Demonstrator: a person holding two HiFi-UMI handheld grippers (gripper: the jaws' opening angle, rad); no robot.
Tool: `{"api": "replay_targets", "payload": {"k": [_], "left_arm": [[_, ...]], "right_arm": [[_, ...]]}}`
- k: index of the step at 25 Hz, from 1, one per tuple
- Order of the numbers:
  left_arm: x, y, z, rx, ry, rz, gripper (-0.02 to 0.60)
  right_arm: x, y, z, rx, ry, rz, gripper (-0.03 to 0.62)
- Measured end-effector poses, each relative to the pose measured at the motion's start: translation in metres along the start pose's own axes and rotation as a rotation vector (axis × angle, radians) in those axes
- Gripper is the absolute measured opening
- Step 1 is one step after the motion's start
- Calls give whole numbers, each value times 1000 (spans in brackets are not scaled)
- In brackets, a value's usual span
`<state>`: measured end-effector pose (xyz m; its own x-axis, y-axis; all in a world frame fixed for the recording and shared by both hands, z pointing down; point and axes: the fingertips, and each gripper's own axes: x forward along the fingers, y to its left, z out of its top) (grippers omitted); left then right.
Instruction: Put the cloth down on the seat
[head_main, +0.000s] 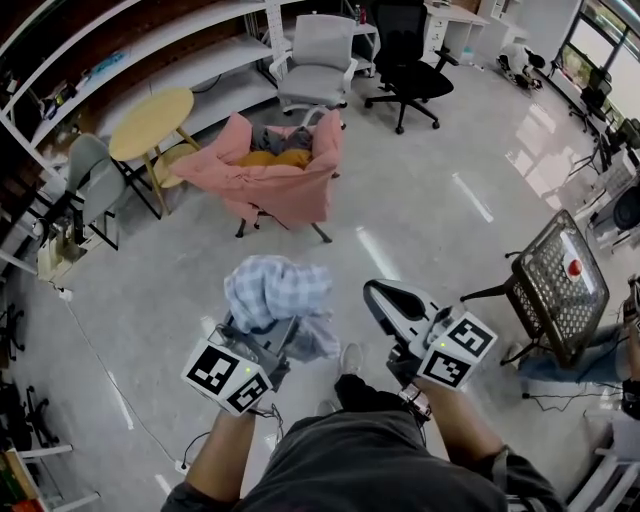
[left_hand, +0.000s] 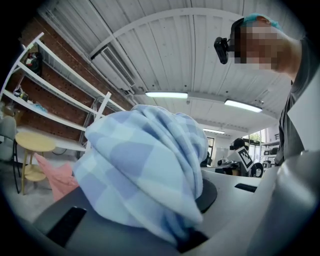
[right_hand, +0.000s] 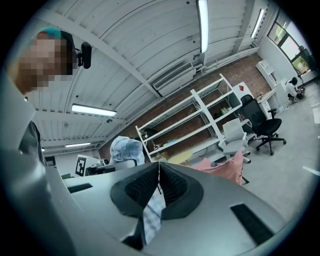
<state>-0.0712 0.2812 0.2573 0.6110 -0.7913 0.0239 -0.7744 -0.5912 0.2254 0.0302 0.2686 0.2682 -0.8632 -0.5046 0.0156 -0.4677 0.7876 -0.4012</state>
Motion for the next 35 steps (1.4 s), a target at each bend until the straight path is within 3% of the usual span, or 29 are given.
{"api": "replay_targets", "payload": {"k": [16, 35], "left_arm": [[172, 80, 3, -24, 31, 40, 86], [288, 153, 3, -53, 58, -4, 86]], "right_arm": [[61, -177, 57, 22, 43, 20, 16], [116, -289, 87, 46, 46, -35, 16]]}}
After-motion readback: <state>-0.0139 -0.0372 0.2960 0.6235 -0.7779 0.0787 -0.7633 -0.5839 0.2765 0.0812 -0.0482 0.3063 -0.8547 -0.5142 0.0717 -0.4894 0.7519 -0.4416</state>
